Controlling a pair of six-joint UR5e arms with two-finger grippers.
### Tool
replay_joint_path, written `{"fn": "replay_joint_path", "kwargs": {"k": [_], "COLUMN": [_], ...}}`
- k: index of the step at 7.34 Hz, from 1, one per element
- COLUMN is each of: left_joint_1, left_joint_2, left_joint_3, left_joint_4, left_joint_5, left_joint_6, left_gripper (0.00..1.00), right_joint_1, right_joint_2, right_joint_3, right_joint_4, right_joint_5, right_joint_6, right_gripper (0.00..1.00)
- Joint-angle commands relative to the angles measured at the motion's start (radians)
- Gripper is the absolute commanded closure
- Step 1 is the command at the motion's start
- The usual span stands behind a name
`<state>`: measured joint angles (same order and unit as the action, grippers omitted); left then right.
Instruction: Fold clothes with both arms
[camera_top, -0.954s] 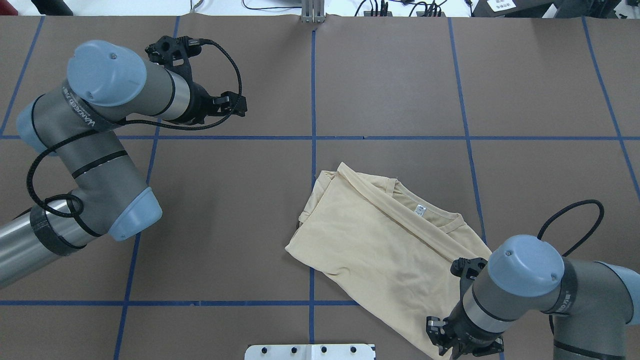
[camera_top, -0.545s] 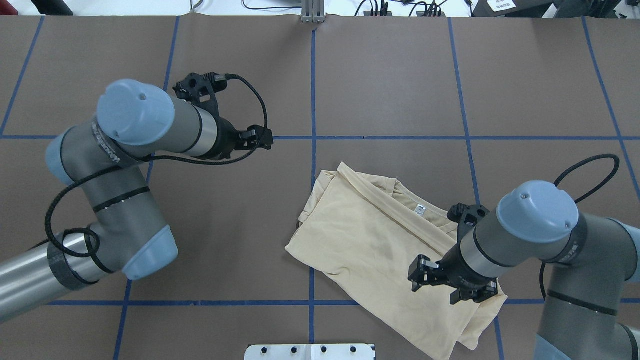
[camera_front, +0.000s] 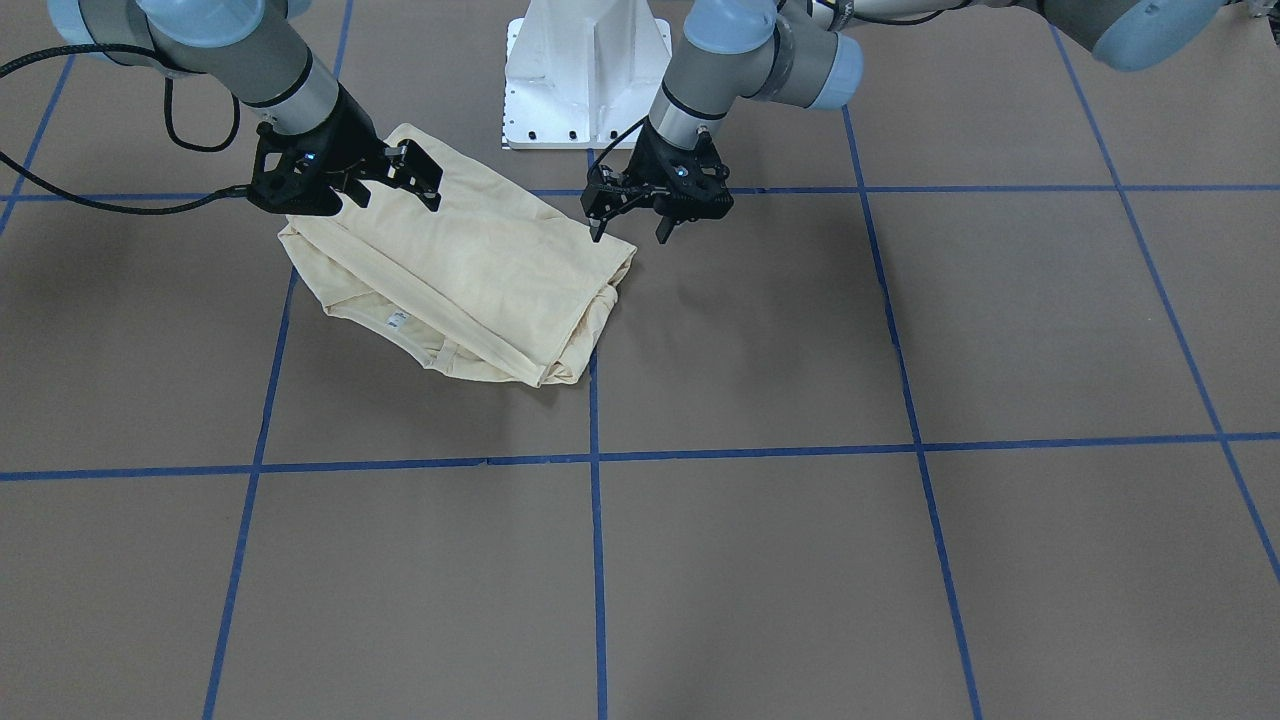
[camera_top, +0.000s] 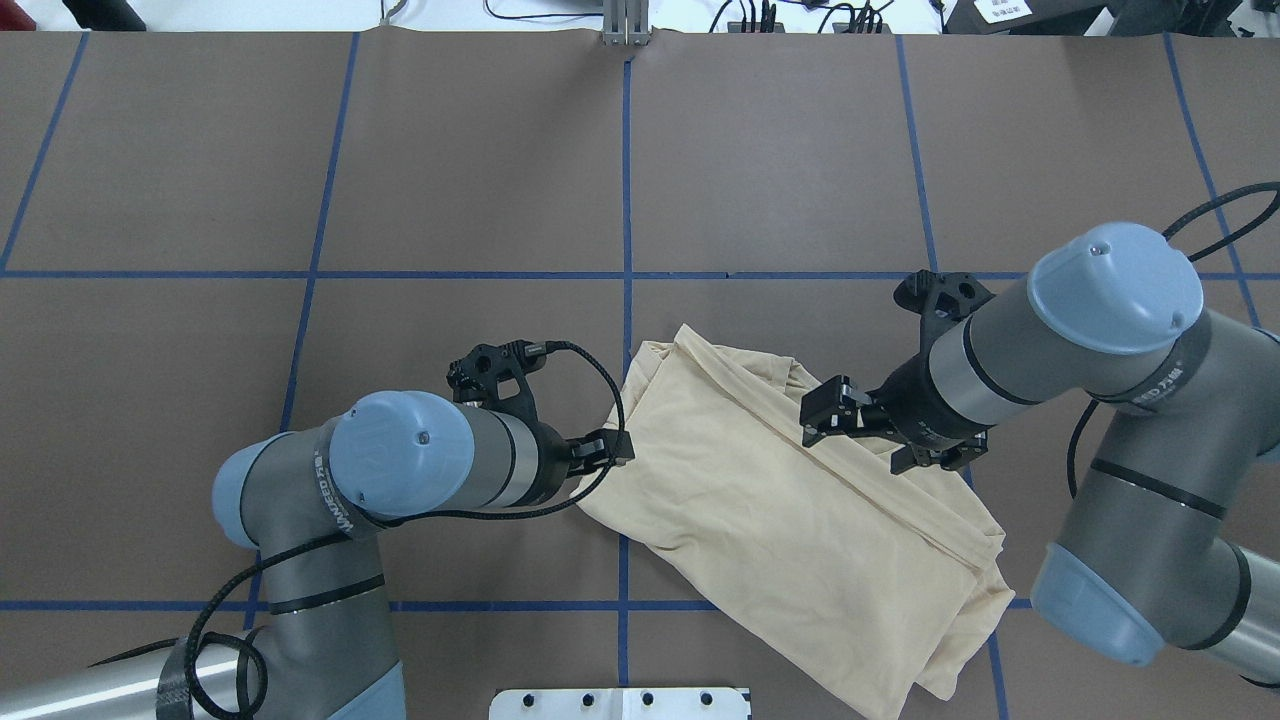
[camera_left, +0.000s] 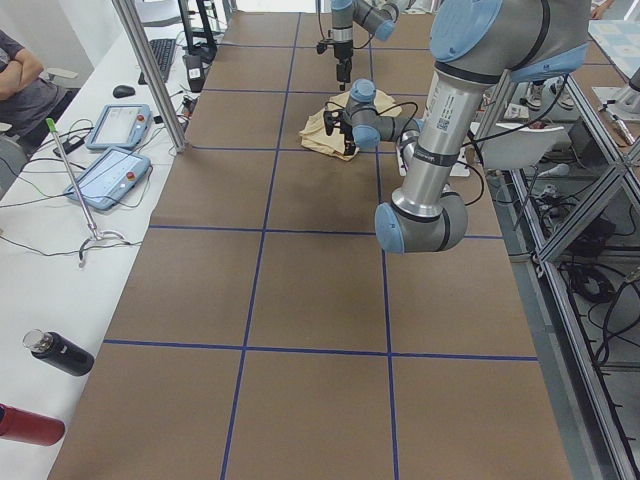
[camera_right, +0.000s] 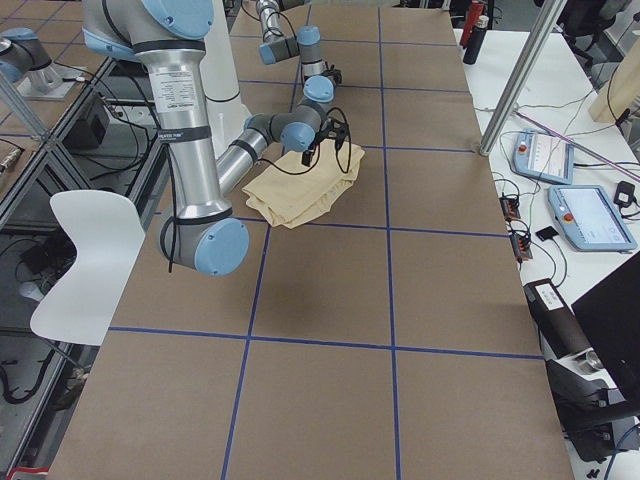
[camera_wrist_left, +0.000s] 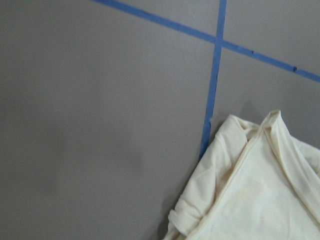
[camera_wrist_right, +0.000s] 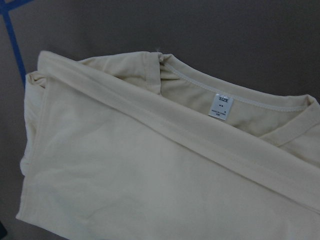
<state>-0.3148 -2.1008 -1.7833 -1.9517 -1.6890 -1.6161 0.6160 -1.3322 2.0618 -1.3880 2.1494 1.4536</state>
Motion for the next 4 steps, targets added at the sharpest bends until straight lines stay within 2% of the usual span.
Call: {"fn": "replay_joint_path", "kwargs": {"k": [1, 3, 4], "left_joint_1": [0.037, 0.037, 0.037], "left_joint_2": [-0.005, -0.010, -0.012], "left_joint_3": [0.039, 0.064, 0.062], "left_joint_4": [-0.006, -0.009, -0.009], "left_joint_5": [0.005, 0.005, 0.005], "left_joint_6": [-0.007, -0.004, -0.004], "left_gripper": [0.07, 0.14, 0.22], "right_joint_1": [0.019, 0.019, 0.019], "right_joint_2": [0.042, 0.042, 0.042], "right_joint_3": [-0.022, -0.022, -0.022], "right_joint_4": [0.000, 0.000, 0.000], "right_joint_5": [-0.023, -0.028, -0.028], "right_joint_6": [-0.006, -0.006, -0.006], "right_gripper": [0.00, 0.00, 0.00]}}
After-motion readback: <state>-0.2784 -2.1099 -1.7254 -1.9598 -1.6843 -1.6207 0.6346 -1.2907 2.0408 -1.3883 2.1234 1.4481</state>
